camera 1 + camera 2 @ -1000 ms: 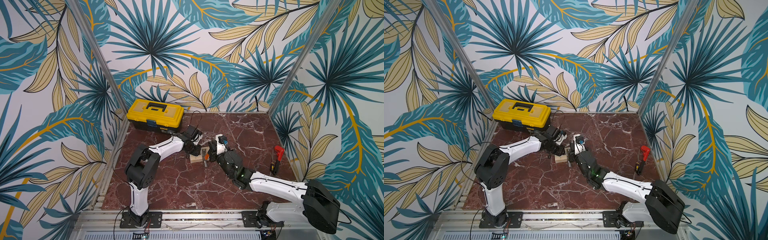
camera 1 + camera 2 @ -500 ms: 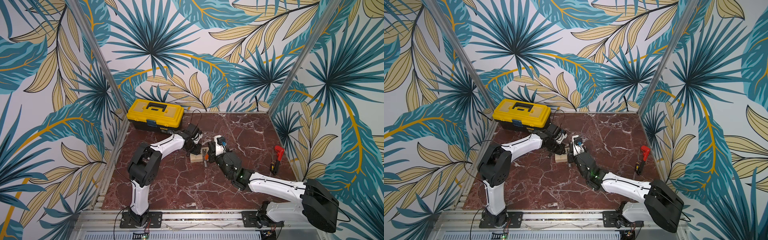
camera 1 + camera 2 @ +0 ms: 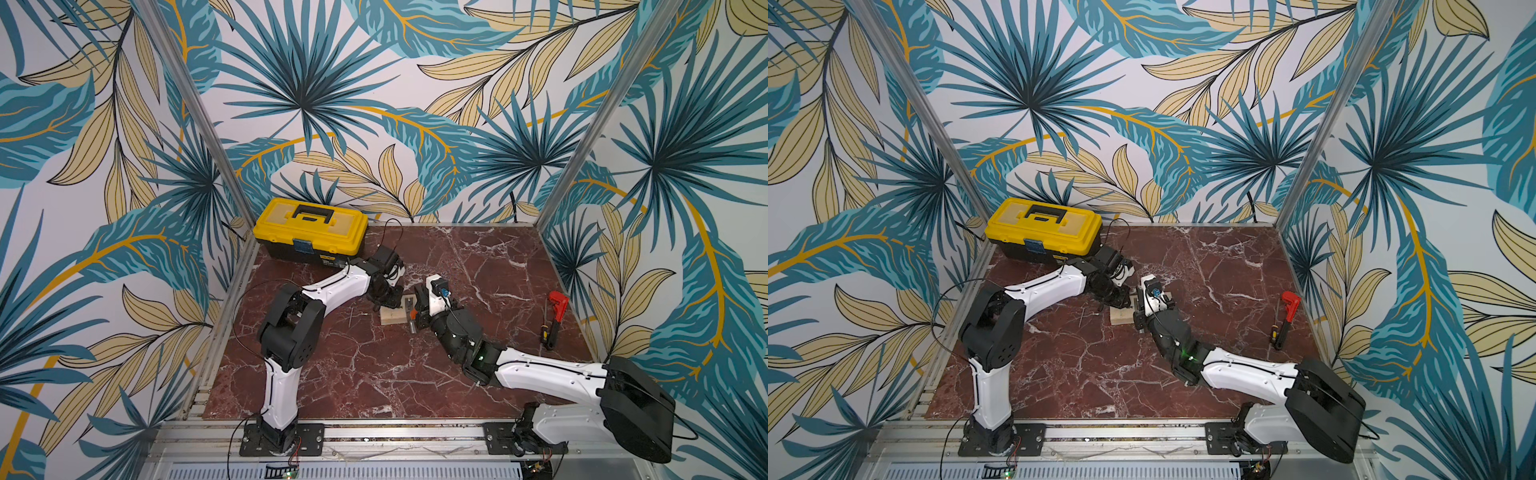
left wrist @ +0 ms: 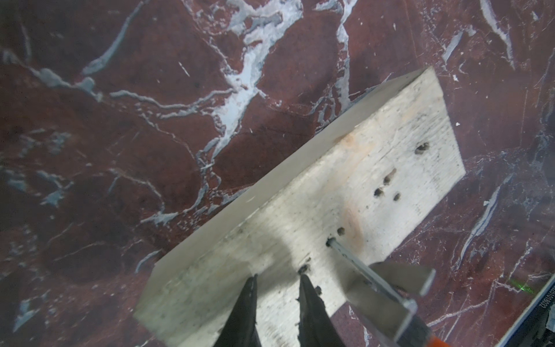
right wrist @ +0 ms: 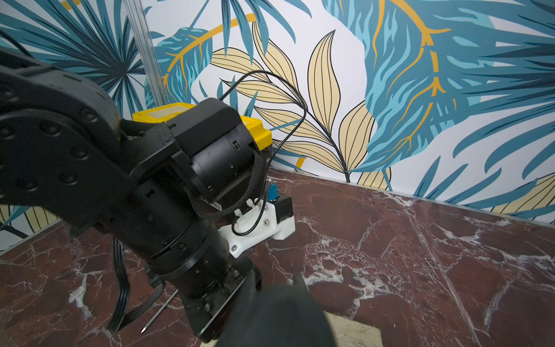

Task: Use a claw hammer to pull out a nail
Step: Remove the nail from the mounting plate.

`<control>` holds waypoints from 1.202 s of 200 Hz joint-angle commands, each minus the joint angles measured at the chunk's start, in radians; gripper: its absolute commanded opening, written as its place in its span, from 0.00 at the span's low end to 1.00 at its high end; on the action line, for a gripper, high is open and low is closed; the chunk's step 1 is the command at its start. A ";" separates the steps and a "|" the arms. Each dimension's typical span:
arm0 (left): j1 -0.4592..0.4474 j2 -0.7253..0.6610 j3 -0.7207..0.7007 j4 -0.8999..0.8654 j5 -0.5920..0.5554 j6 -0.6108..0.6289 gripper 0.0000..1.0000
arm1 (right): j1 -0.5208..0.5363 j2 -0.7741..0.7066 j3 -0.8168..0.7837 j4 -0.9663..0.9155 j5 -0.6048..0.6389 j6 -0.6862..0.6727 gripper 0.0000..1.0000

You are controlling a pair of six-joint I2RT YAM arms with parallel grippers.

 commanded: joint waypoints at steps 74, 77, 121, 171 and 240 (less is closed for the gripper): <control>-0.006 0.280 -0.143 -0.216 -0.087 -0.013 0.26 | 0.017 0.039 -0.101 -0.116 0.043 -0.049 0.00; -0.006 0.281 -0.144 -0.216 -0.087 -0.013 0.26 | 0.018 0.040 -0.103 -0.116 0.044 -0.049 0.00; -0.006 0.279 -0.147 -0.216 -0.083 -0.016 0.26 | 0.027 0.035 -0.134 -0.100 0.060 -0.038 0.00; -0.008 0.283 -0.147 -0.216 -0.077 -0.022 0.26 | 0.037 0.018 -0.159 -0.090 0.080 -0.031 0.00; -0.008 0.279 -0.153 -0.215 -0.076 -0.026 0.26 | 0.051 0.014 -0.180 -0.083 0.096 -0.011 0.00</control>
